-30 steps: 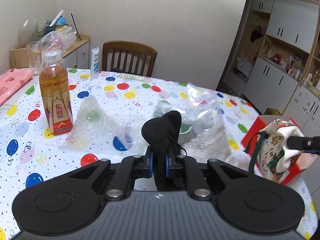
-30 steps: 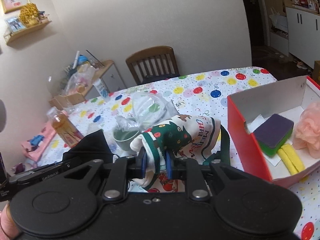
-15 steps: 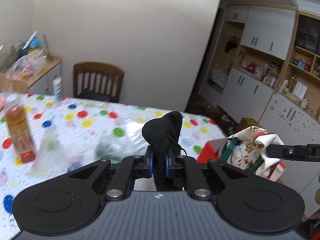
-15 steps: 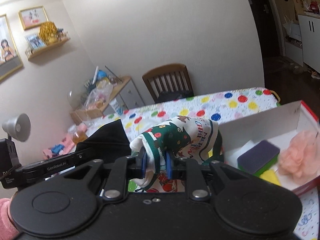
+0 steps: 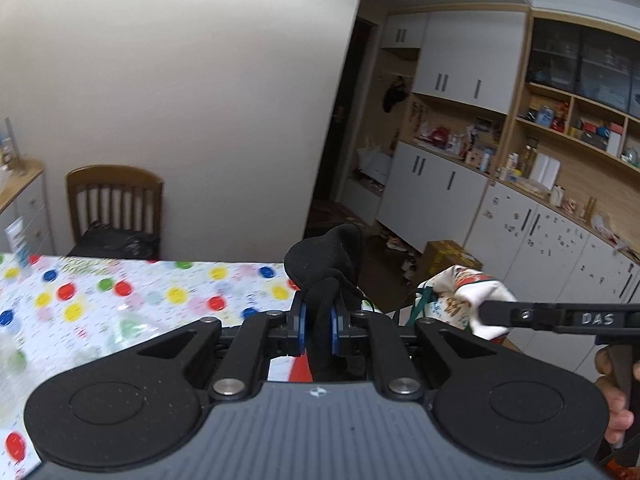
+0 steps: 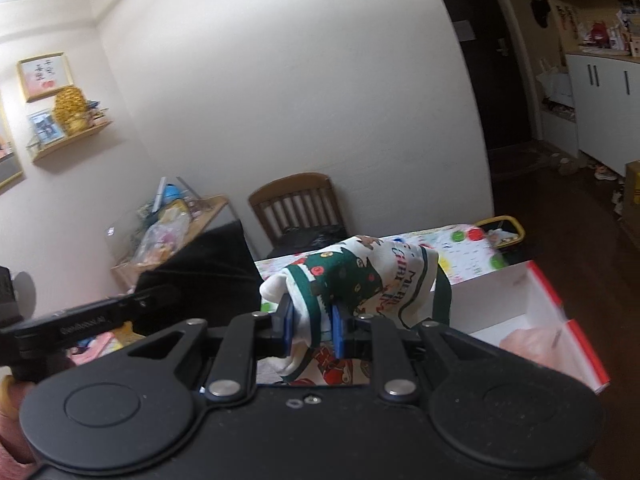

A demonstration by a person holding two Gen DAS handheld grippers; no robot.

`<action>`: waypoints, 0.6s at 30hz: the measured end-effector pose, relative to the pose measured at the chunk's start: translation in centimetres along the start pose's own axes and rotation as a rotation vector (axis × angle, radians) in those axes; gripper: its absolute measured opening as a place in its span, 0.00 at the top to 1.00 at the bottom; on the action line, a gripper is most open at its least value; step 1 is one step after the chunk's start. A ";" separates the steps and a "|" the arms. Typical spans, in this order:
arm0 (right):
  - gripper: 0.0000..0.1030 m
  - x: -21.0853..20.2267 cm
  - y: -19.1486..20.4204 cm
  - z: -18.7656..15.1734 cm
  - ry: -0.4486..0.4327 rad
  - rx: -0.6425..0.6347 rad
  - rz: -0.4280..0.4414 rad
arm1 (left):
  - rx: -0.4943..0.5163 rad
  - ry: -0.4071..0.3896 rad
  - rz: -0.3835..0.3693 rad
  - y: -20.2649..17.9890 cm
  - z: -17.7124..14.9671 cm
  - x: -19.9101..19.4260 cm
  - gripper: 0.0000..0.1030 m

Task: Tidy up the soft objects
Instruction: 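Carry the black cloth and Christmas bag over the red shoebox with both grippers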

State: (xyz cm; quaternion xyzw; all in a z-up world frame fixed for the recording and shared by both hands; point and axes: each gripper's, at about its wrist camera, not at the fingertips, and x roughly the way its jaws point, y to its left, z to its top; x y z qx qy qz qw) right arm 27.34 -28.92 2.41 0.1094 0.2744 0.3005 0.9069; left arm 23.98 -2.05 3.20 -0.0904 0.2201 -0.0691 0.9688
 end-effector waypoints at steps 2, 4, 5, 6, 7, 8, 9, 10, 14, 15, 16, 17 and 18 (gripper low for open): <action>0.83 0.2 -1.3 0.1 0.003 0.009 -0.013 | 0.011 0.016 -0.018 -1.0 0.2 1.4 0.89; 0.83 0.6 -2.4 -0.1 0.013 0.009 -0.032 | 0.024 0.033 -0.027 -2.1 0.3 2.7 0.89; 0.83 0.8 -2.9 -0.2 0.017 0.011 -0.038 | 0.031 0.040 -0.028 -2.5 0.2 3.4 0.89; 0.83 0.9 -3.3 -0.4 0.026 0.011 -0.044 | 0.038 0.049 -0.029 -2.9 0.1 4.1 0.89; 0.83 1.1 -3.7 -0.5 0.035 0.007 -0.051 | 0.043 0.058 -0.029 -3.3 0.0 4.8 0.89; 0.83 1.4 -4.0 -0.7 0.045 0.004 -0.056 | 0.046 0.066 -0.026 -3.6 -0.1 5.5 0.89; 0.83 1.7 -4.4 -0.8 0.055 -0.001 -0.060 | 0.043 0.077 -0.024 -3.8 -0.2 6.1 0.89; 0.83 1.9 -4.7 -1.0 0.068 -0.010 -0.067 | 0.037 0.091 -0.028 -4.0 -0.3 6.7 0.89; 0.83 2.8 -5.8 -1.7 0.107 -0.070 -0.109 | 0.028 0.132 -0.029 -4.5 -1.0 9.0 0.89; 0.83 3.0 -5.9 -1.9 0.117 -0.086 -0.117 | 0.028 0.140 -0.027 -4.6 -1.2 9.6 0.89; 0.83 2.9 -6.3 -2.1 0.126 -0.102 -0.122 | 0.026 0.148 -0.029 -4.5 -1.3 10.1 0.89; 0.83 3.1 -6.4 -2.3 0.136 -0.119 -0.127 | 0.024 0.157 -0.032 -4.6 -1.5 10.6 0.89; 0.83 3.2 -6.5 -2.6 0.146 -0.136 -0.131 | 0.021 0.165 -0.036 -4.8 -1.7 11.1 0.89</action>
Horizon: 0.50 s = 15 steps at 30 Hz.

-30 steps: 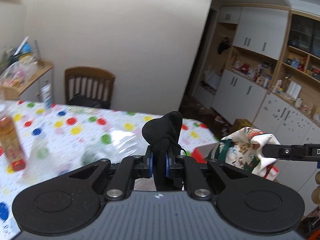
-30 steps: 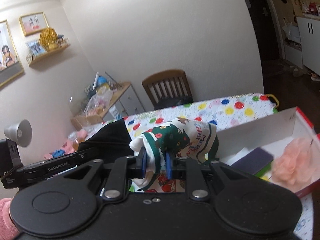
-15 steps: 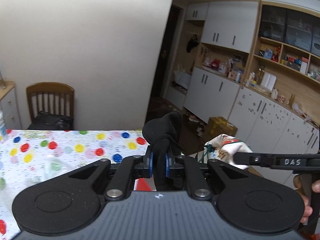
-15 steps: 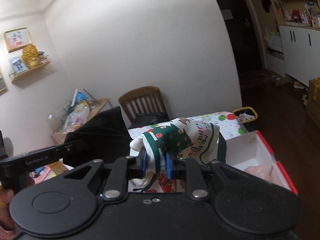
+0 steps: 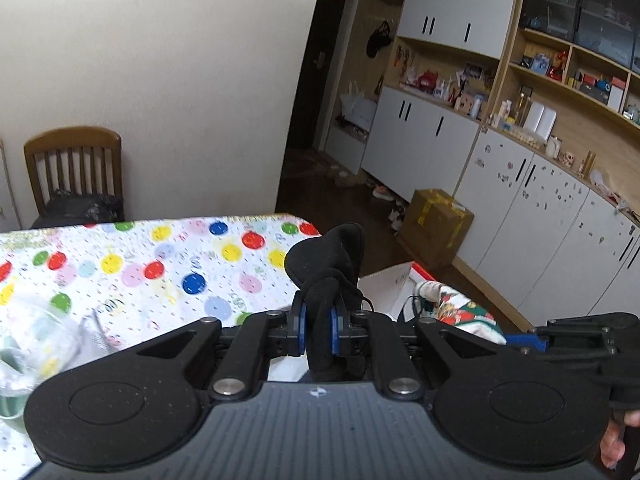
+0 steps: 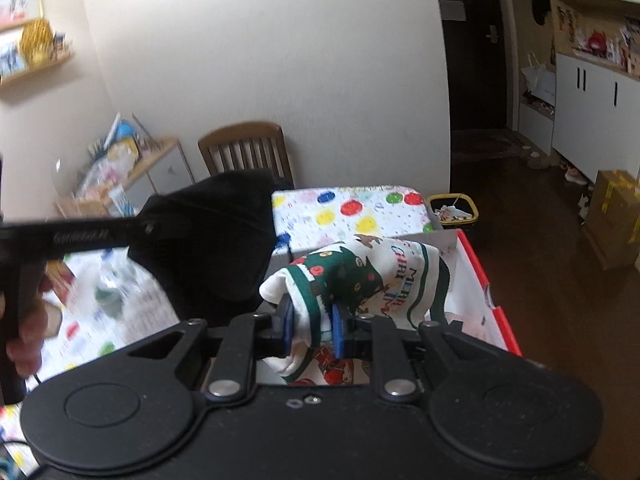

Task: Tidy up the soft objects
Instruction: 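Carry the black cloth and Christmas bag over the red shoebox with both grippers, then lower both items into the box and open both grippers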

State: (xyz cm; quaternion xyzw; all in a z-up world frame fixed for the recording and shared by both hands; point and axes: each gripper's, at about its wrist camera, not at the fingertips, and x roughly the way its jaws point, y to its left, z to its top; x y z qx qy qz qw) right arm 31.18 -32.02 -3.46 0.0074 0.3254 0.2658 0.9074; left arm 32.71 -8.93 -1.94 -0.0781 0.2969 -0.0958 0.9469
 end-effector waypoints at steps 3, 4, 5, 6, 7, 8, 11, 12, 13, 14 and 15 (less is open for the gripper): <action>0.83 0.7 0.0 -0.5 0.033 -0.050 -0.012 | -0.006 0.025 -0.012 -0.5 -0.4 1.6 0.89; 0.83 1.1 0.1 -0.7 0.045 -0.069 -0.019 | -0.004 0.034 -0.013 -0.8 -0.5 2.2 0.89; 0.83 1.4 0.0 -0.9 0.059 -0.087 -0.027 | -0.003 0.042 -0.016 -1.0 -0.6 2.6 0.89; 0.83 1.9 -0.1 -1.2 0.072 -0.103 -0.039 | -0.005 0.050 -0.023 -1.1 -0.7 3.0 0.89; 0.82 2.3 -0.2 -1.4 0.086 -0.111 -0.050 | -0.006 0.058 -0.029 -1.3 -0.9 3.4 0.89; 0.82 2.6 -0.4 -1.6 0.099 -0.114 -0.055 | -0.006 0.067 -0.032 -1.5 -1.0 3.8 0.89; 0.83 3.4 -1.0 -2.1 0.131 -0.117 -0.054 | -0.006 0.100 -0.037 -1.9 -1.6 5.0 0.89; 0.82 3.6 -1.0 -2.2 0.140 -0.118 -0.050 | -0.004 0.113 -0.038 -2.1 -1.8 5.4 0.89; 0.82 3.8 -0.9 -2.3 0.147 -0.126 -0.047 | -0.003 0.125 -0.039 -2.2 -2.1 5.7 0.89; 0.82 4.0 -0.8 -2.4 0.154 -0.137 -0.045 | 0.000 0.137 -0.039 -2.2 -2.3 6.0 0.89; 0.82 4.1 -0.6 -2.6 0.162 -0.146 -0.041 | 0.002 0.148 -0.037 -2.3 -2.6 6.3 0.89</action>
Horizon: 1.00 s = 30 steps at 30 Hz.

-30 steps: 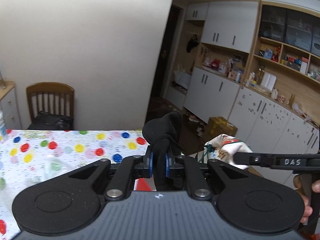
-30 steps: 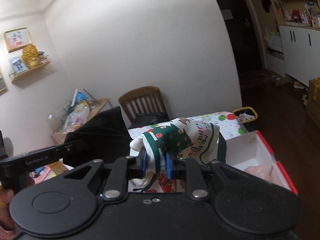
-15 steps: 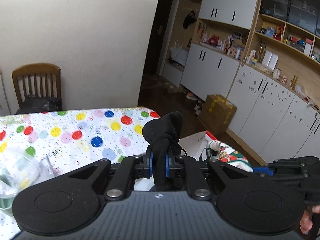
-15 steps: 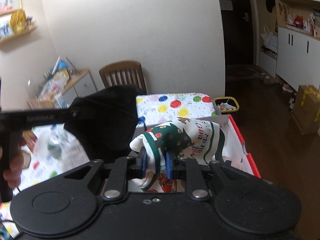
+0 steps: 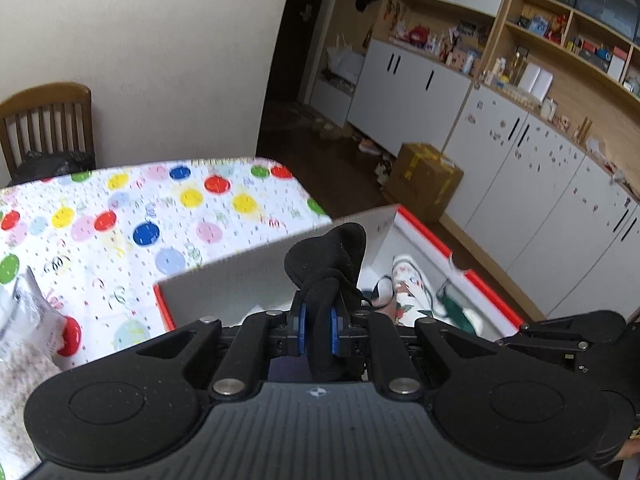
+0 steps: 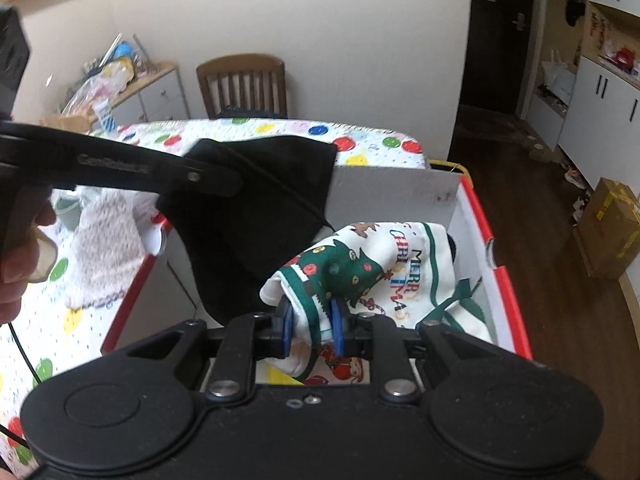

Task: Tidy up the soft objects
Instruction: 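Lower both items into the box and open both grippers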

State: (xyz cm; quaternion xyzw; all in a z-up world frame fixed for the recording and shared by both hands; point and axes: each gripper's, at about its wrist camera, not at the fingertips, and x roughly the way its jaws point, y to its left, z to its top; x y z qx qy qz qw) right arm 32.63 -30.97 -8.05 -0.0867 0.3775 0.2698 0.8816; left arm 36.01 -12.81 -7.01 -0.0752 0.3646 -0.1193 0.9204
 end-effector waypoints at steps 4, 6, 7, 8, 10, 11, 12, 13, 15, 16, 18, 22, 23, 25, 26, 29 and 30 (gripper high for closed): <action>0.81 0.6 0.2 -0.3 0.023 -0.015 0.019 | -0.007 0.050 0.006 0.3 -0.7 1.2 0.89; 0.81 0.9 0.2 -0.4 0.030 -0.011 0.028 | -0.010 0.082 0.011 0.4 -1.1 1.8 0.89; 0.80 1.0 0.2 -0.5 0.032 -0.011 0.030 | -0.009 0.096 0.015 0.5 -1.2 2.1 0.89; 0.80 1.1 0.3 -0.6 0.036 -0.014 0.030 | -0.005 0.111 0.019 0.5 -1.4 2.3 0.89; 0.80 1.4 0.7 -0.7 0.043 -0.022 0.023 | -0.008 0.129 0.031 0.6 -1.8 2.6 0.89; 0.80 1.6 0.9 -0.7 0.048 -0.026 0.022 | -0.010 0.135 0.032 0.6 -2.0 2.7 0.89; 0.79 1.8 1.0 -0.7 0.051 -0.029 0.021 | -0.010 0.139 0.031 0.6 -2.2 2.7 0.89; 0.79 1.9 1.2 -0.8 0.054 -0.031 0.022 | -0.006 0.144 0.032 0.6 -2.3 2.8 0.89; 0.79 2.1 1.5 -0.9 0.059 -0.032 0.025 | 0.004 0.153 0.034 0.4 -2.5 2.9 0.90; 0.78 2.3 1.6 -1.0 0.062 -0.031 0.027 | 0.009 0.160 0.033 0.4 -2.5 3.0 0.90; 0.77 2.6 1.7 -1.1 0.071 -0.028 0.028 | 0.017 0.168 0.034 0.3 -2.6 3.1 0.90; 0.74 3.0 1.9 -1.2 0.075 -0.016 0.022 | 0.031 0.169 0.049 0.1 -2.8 3.0 0.89; 0.73 3.0 1.9 -1.2 0.076 -0.012 0.023 | 0.033 0.172 0.053 0.1 -2.8 3.1 0.89; 0.73 3.1 1.9 -1.3 0.079 -0.004 0.027 | 0.033 0.177 0.060 0.1 -2.8 3.0 0.88; 0.71 3.1 2.0 -1.3 0.079 -0.003 0.027 | 0.034 0.179 0.066 0.1 -2.8 2.9 0.87; 0.62 3.0 2.1 -1.4 0.076 -0.012 0.021 | 0.037 0.182 0.071 0.1 -3.0 2.7 0.86; 0.60 2.9 2.2 -1.4 0.074 -0.012 0.020 | 0.036 0.182 0.070 0.1 -3.0 2.6 0.85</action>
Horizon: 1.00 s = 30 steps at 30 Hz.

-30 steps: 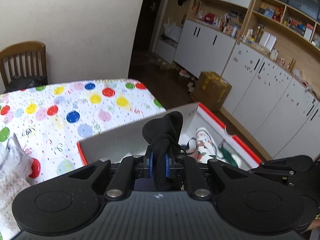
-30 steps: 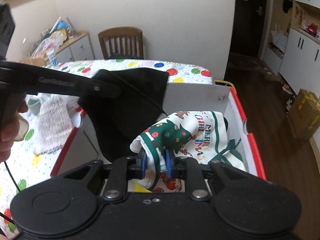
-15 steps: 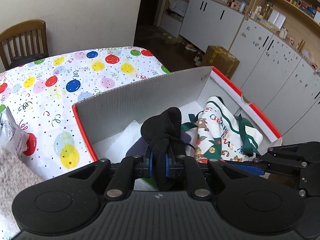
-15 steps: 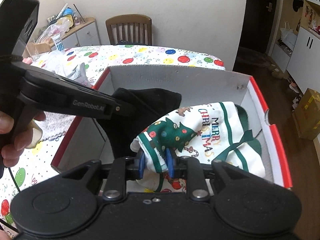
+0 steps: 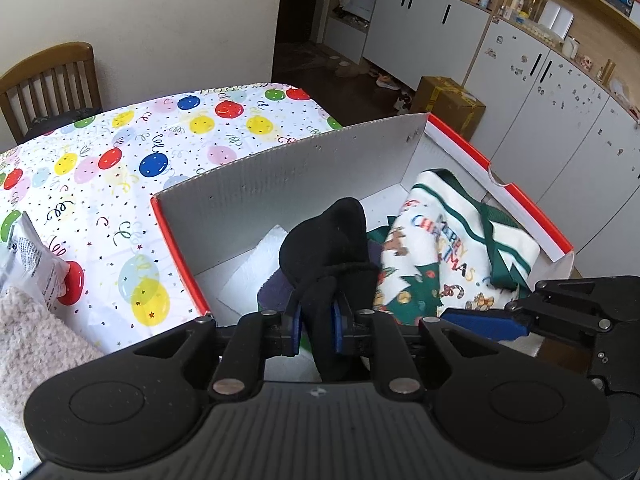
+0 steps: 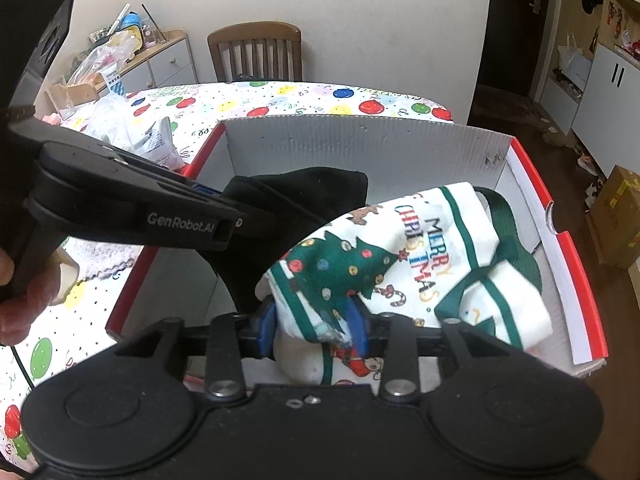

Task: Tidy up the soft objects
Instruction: 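Lower both items into the box and open both grippers, then move the left gripper to the bubble wrap while the right approaches the white knit cloth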

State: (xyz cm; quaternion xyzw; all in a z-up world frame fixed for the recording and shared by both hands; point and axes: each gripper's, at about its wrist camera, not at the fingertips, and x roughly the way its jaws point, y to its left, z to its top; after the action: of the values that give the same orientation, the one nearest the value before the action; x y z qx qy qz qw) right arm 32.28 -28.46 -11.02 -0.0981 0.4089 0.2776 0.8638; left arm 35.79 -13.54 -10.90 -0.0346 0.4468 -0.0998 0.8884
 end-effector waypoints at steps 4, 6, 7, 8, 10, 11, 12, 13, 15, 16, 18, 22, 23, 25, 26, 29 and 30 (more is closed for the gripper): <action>0.57 -0.2 0.1 -0.1 -0.006 0.001 0.000 | -0.013 0.002 -0.001 0.1 0.0 -0.4 0.81; 0.56 -0.3 0.2 -0.1 -0.011 0.003 0.000 | -0.010 -0.005 0.000 0.1 -0.1 -0.8 0.78; 0.55 -0.4 0.2 -0.1 -0.014 0.006 0.001 | -0.007 -0.009 0.003 0.0 -0.1 -0.9 0.71; 0.53 -0.5 0.1 0.0 -0.017 0.007 0.001 | -0.006 -0.013 0.003 0.0 -0.1 -1.0 0.66; 0.51 -0.8 0.1 0.0 -0.027 0.010 -0.001 | -0.007 -0.029 -0.007 0.0 -0.2 -1.5 0.38; 0.50 -0.9 0.1 0.0 -0.032 0.012 -0.001 | -0.007 -0.043 -0.015 0.0 -0.2 -1.8 0.35; 0.49 -1.1 0.1 0.0 -0.037 0.014 -0.001 | -0.007 -0.053 -0.018 0.0 -0.2 -2.0 0.35; 0.48 -1.3 0.1 0.1 -0.041 0.019 0.002 | -0.006 -0.056 -0.017 0.0 -0.2 -2.2 0.35; 0.46 -2.0 0.0 0.1 -0.054 0.028 0.012 | -0.004 -0.069 -0.019 0.0 -0.2 -2.8 0.35; 0.43 -2.3 0.0 0.2 -0.062 0.028 0.013 | -0.003 -0.078 -0.021 0.0 -0.1 -3.1 0.35; 0.41 -3.2 0.0 0.4 -0.080 0.029 0.021 | 0.001 -0.096 -0.022 0.1 -0.1 -3.8 0.35; 0.38 -4.9 0.2 0.9 -0.118 0.035 0.033 | 0.010 -0.130 -0.020 0.4 -0.3 -5.5 0.35; 0.36 -5.4 0.3 1.0 -0.129 0.041 0.039 | 0.015 -0.140 -0.021 0.5 -0.4 -6.0 0.35; 0.33 -6.2 0.5 1.2 -0.150 0.049 0.049 | 0.026 -0.155 -0.020 0.8 -0.6 -6.9 0.35; 0.32 -6.6 0.6 1.3 -0.160 0.053 0.058 | 0.028 -0.161 -0.017 0.9 -0.7 -7.5 0.35; 0.29 -7.6 1.1 1.7 -0.189 0.067 0.075 | 0.026 -0.184 -0.017 1.8 -1.3 -9.0 0.35; 0.28 -7.9 1.3 1.8 -0.199 0.071 0.082 | 0.020 -0.189 -0.016 2.1 -1.4 -9.5 0.35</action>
State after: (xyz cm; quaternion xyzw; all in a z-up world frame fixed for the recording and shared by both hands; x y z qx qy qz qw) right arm 28.65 -29.80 -3.73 -0.0223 0.3343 0.3064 0.8910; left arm 29.46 -9.42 -4.59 -0.0386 0.3596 -0.1075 0.9261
